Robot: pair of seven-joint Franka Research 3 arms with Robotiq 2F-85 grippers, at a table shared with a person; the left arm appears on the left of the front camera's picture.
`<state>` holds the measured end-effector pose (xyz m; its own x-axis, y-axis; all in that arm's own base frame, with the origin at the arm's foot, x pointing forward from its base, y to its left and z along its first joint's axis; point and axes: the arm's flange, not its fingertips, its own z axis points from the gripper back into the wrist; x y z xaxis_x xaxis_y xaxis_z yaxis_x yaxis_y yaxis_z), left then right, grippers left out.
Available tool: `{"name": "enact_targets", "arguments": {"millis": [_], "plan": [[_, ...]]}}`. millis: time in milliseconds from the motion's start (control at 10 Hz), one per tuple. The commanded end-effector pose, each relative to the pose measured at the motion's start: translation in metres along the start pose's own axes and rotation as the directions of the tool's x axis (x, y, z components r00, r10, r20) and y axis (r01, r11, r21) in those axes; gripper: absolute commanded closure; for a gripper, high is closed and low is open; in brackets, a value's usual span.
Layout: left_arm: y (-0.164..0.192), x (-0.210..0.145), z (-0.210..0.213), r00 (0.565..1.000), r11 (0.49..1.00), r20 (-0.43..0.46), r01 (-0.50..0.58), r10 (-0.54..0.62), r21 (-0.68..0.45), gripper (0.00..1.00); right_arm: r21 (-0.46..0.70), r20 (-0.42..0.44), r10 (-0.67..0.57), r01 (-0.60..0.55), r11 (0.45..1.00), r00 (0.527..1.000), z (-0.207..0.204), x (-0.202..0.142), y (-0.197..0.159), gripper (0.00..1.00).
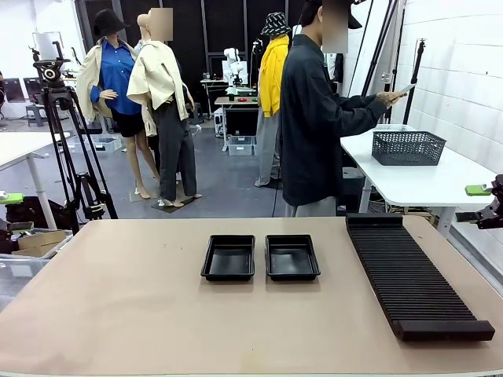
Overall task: Inspect and transfer BCBs to ESD trays.
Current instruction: Pick up the Blank PCB from the PCB Rack and place it in the left ESD tray.
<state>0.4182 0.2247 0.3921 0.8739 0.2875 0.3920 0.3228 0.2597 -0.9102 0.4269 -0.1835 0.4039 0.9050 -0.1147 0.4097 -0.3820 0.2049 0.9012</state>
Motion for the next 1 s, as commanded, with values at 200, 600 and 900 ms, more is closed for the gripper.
{"name": "enact_targets", "arguments": {"millis": [200,600,900], "plan": [[-0.0013,-0.0007,-0.0003,1.0,1.0,0.002,-0.008,0.008,0.01,0.0,0.001,0.001,-0.004,0.004,1.0,1.0,0.0002,-0.0026,-0.0004,0.0],[-0.0013,-0.0007,-0.0003,1.0,1.0,0.002,-0.008,0.008,0.01,0.0,0.001,0.001,-0.004,0.004,1.0,1.0,0.0002,-0.0026,-0.0004,0.0],[-0.0013,-0.0007,-0.0003,1.0,1.0,0.002,-0.008,0.008,0.01,0.0,0.001,0.001,-0.004,0.004,1.0,1.0,0.0002,-0.0026,-0.0004,0.0]]}}
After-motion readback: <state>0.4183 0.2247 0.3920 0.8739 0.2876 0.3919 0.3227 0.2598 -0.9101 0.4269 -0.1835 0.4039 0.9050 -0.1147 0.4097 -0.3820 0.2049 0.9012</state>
